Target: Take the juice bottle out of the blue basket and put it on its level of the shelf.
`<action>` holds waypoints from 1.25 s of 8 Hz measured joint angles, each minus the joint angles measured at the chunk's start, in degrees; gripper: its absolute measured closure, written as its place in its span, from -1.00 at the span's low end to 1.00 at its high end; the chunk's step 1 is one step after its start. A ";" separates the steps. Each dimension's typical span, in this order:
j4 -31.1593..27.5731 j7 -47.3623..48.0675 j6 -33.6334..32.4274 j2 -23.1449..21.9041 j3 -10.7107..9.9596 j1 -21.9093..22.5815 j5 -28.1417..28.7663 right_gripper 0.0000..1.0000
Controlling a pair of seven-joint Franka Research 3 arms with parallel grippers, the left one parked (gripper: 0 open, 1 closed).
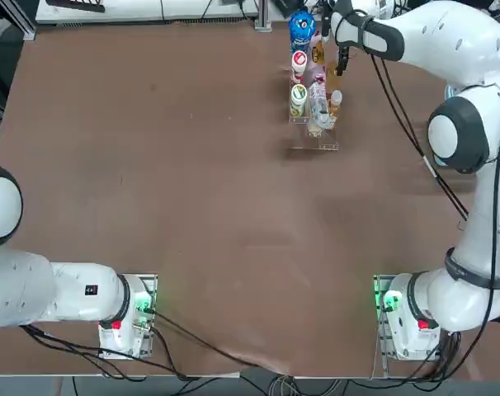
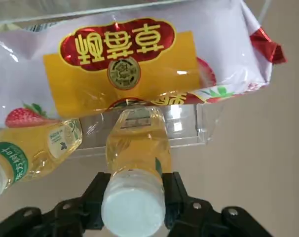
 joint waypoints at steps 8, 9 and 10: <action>0.00 0.00 -0.11 1.00 0.01 0.22 0.00 -0.08; 0.00 0.02 -0.11 1.08 0.02 0.29 0.00 -0.08; 0.00 0.17 -0.07 1.08 0.02 0.35 0.00 -0.13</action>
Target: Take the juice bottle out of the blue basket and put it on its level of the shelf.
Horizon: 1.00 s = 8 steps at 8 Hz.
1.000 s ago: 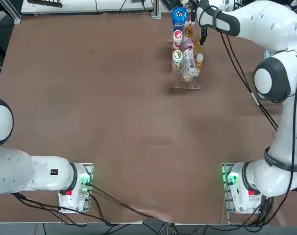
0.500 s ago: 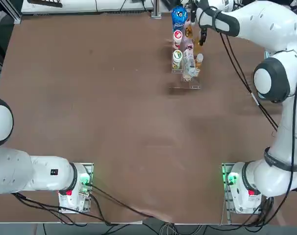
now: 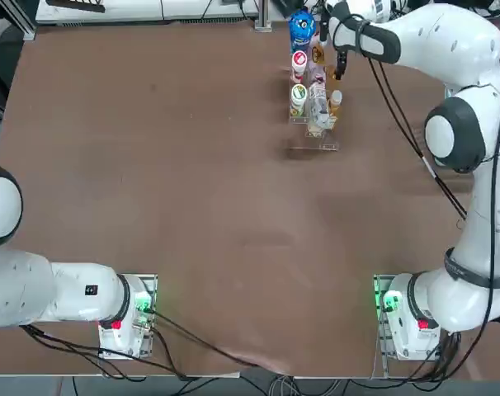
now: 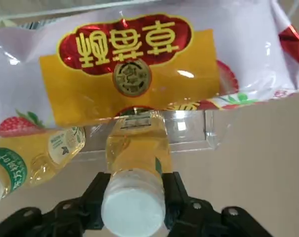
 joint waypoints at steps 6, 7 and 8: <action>2.21 0.32 -1.53 -0.94 -0.73 -1.60 0.56 -1.00; 3.34 0.32 -3.37 -1.94 -0.81 -2.99 1.09 -1.00; 4.74 0.30 -5.61 -3.45 -0.86 -4.39 1.41 -1.00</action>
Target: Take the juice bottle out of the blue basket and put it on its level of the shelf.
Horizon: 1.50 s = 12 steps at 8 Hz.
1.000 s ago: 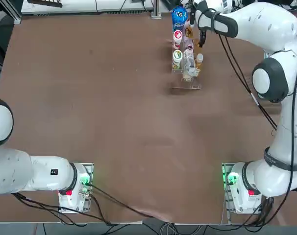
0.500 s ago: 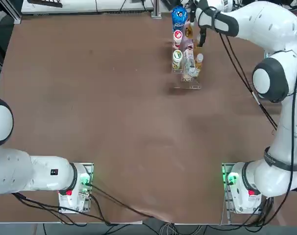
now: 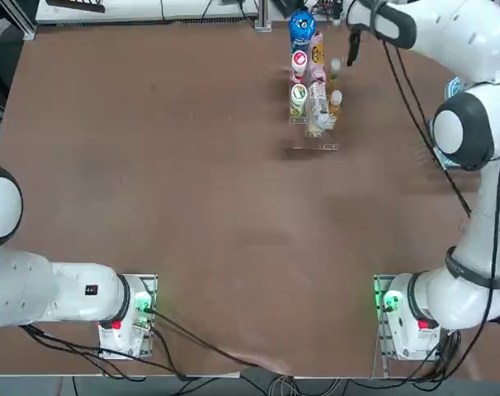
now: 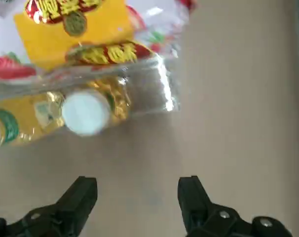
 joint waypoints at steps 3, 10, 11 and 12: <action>1.79 3.64 -6.54 -6.96 -0.36 -5.55 5.52 -1.00; -2.18 33.54 -19.53 -21.79 -0.37 -14.58 10.56 -1.00; -4.53 37.43 -19.53 -24.16 -0.39 -15.21 10.56 -1.00; -6.98 42.39 -19.55 -26.76 -0.41 -15.77 10.56 -1.00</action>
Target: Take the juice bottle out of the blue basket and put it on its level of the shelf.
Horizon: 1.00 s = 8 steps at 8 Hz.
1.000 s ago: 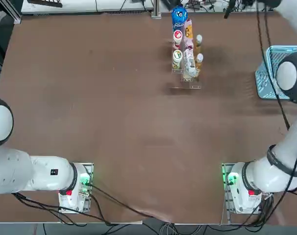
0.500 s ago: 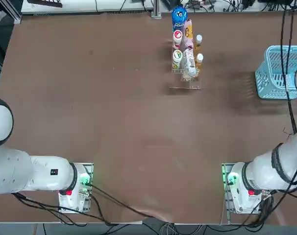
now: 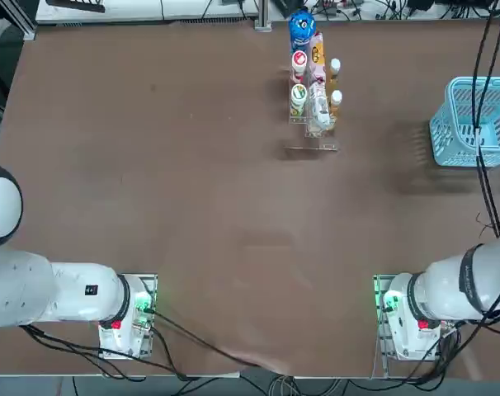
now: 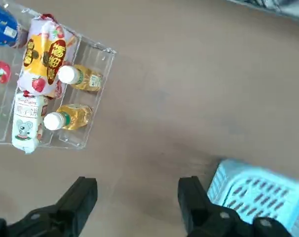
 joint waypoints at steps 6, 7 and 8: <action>-13.96 9.08 1.25 -12.71 -0.03 -1.52 -0.05 -1.00; -15.57 10.26 1.33 -14.15 -0.02 -1.53 -0.25 -1.00; -16.50 10.70 1.23 -15.32 -0.02 -1.53 -0.72 -1.00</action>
